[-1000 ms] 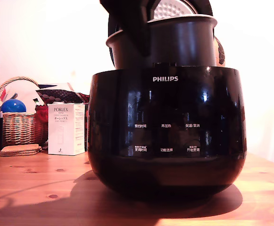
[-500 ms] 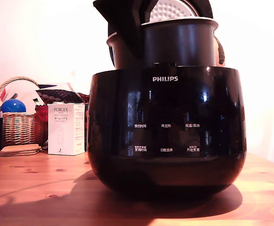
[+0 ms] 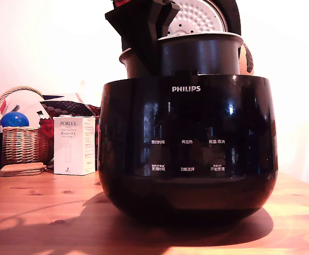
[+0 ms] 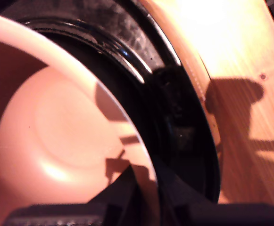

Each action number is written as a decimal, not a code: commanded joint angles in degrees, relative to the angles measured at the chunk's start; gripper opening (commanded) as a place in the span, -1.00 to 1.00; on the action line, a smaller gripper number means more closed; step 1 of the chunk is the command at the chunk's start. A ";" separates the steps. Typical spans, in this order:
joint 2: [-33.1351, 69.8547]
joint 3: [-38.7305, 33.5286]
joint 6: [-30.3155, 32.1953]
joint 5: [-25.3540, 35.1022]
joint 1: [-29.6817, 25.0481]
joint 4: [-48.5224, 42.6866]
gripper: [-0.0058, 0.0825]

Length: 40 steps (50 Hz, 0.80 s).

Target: Place the pot you are holding inside the rice cooker

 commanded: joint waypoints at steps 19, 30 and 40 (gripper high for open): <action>3.30 1.75 0.28 -0.13 0.39 1.99 -0.92; 4.33 1.75 0.26 0.57 0.96 2.21 -0.92; 4.33 1.75 0.07 0.11 0.90 2.56 -0.88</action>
